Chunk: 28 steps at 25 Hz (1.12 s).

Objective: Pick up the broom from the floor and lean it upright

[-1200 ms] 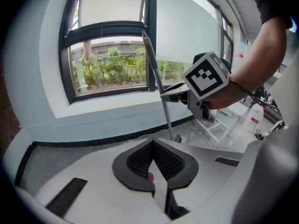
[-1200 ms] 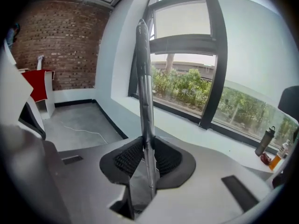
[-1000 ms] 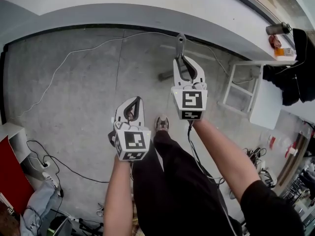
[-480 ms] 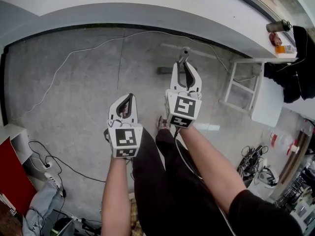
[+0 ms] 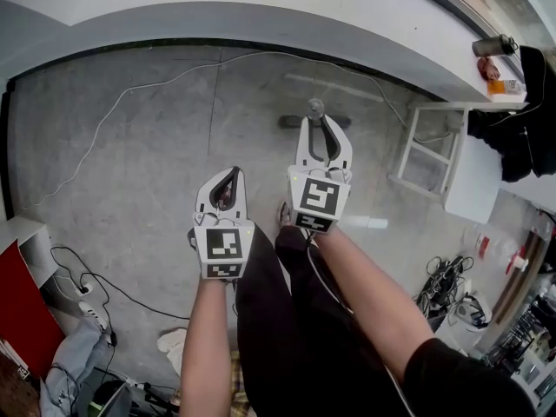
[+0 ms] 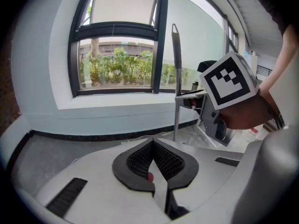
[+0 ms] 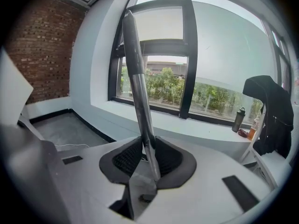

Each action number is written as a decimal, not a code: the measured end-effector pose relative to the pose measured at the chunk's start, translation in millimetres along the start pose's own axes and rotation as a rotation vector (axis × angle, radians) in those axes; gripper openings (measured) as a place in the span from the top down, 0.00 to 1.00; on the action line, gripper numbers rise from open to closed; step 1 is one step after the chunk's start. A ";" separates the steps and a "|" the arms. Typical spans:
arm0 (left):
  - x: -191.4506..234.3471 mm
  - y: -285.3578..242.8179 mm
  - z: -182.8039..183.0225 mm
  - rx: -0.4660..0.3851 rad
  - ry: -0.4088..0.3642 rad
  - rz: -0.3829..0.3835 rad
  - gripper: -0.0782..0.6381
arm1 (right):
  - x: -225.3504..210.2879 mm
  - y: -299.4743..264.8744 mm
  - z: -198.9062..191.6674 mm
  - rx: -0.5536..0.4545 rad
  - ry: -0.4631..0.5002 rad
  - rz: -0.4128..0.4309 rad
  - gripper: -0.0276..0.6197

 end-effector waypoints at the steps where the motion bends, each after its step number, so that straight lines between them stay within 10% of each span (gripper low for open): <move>1: -0.7 0.4 -0.4 0.001 -0.001 -0.004 0.88 | -0.2 0.5 -1.5 0.005 0.013 -0.003 0.84; 28: -16.0 7.4 -7.9 0.005 -0.023 -0.013 0.88 | -4.4 13.2 -10.3 -0.017 0.235 0.038 0.84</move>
Point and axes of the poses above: the fingertips, and each gripper's own axes: y backward along the fingers, x to its left, z out of its top, the point moved 10 cm from there along y, backward along the fingers, and after that the axes turned 1 degree about x, right-handed, at the moved point
